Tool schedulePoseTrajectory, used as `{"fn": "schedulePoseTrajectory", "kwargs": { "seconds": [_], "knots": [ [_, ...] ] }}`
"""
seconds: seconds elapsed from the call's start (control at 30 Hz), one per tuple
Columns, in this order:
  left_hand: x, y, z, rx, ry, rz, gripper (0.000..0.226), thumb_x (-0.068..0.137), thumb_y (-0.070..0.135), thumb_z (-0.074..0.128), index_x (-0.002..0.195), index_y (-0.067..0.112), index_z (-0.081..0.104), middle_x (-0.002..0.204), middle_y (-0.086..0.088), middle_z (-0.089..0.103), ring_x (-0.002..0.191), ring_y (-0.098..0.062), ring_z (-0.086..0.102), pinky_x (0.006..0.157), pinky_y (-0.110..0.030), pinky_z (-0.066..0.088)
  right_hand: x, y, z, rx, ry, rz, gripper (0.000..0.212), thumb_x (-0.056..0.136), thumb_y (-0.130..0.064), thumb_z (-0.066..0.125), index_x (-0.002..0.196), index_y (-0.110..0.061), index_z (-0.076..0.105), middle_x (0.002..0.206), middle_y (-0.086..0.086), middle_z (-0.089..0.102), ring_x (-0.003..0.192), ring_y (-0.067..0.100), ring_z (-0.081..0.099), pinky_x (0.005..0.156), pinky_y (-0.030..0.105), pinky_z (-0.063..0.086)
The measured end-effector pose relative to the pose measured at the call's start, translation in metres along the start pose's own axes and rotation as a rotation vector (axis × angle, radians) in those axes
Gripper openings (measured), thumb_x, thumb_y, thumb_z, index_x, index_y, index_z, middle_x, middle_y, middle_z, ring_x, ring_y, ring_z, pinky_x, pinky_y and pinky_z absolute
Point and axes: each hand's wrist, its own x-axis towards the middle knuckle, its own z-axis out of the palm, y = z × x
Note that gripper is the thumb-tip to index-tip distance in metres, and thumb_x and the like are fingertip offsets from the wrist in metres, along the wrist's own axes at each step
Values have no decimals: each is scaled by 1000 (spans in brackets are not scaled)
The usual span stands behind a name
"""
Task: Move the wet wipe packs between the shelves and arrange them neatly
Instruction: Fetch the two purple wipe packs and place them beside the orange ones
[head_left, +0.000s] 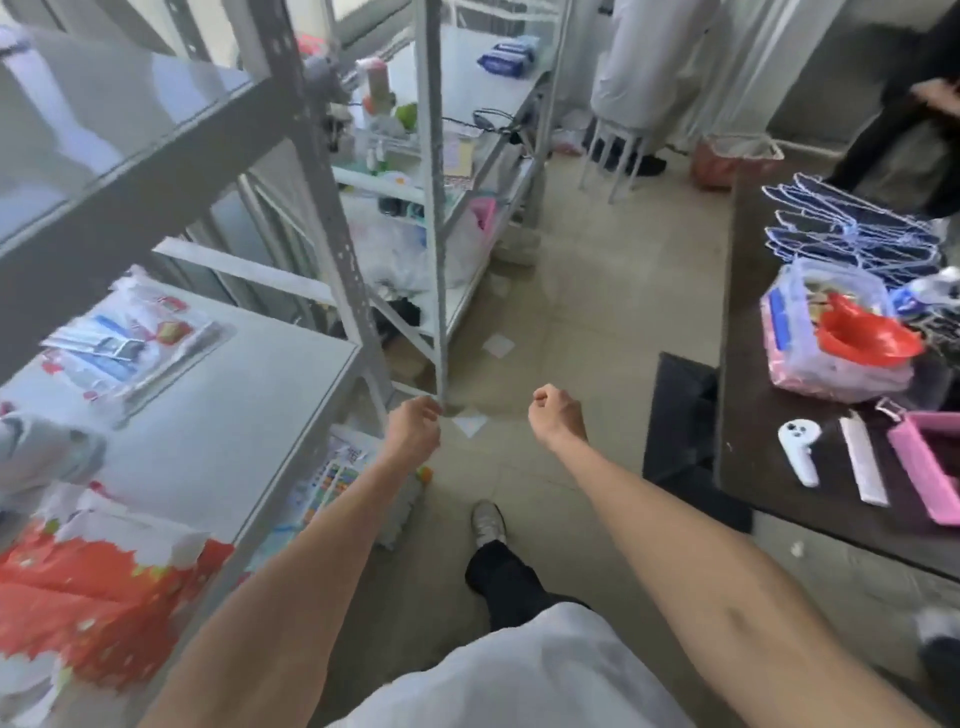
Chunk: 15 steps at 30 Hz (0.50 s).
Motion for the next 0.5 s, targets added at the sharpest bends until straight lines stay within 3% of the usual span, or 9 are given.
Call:
{"fn": "schedulePoseTrajectory", "kwargs": {
  "seconds": [0.07,0.23,0.33,0.43,0.5],
  "knots": [
    [23,35,26,15,-50,32,36,91,-7,49,117,3,73,109,-10,70,80,-23,64,63,-24,49,21,23,-32,2,39,53,34,97,-12,51,127,-10,67,127,20,69,121,38,61,99,38,50],
    [94,120,81,86,-142,156,41,85,-4,47,106,11,80,114,-10,73,100,-27,67,86,-30,55,92,64,-90,-2,47,166,44,98,-14,50,141,-10,59,137,19,62,126,36,58,101,36,49],
    [143,166,102,140,-185,154,46,84,-6,41,101,10,81,111,-11,73,85,-29,66,73,-31,53,143,74,-117,3,30,203,46,98,-14,49,144,-12,56,139,17,60,124,34,60,97,35,51],
    [186,206,119,210,-161,159,46,84,-10,43,101,7,82,110,-13,74,93,-23,63,79,-22,44,191,77,-143,5,7,215,47,98,-14,48,144,-14,56,138,17,61,122,34,62,98,38,54],
    [214,231,129,228,-129,167,43,82,-12,47,102,4,81,111,-16,73,100,-27,65,81,-20,42,224,78,-160,8,-13,206,47,98,-14,48,144,-13,56,139,17,61,123,35,61,100,39,54]
  ]
}}
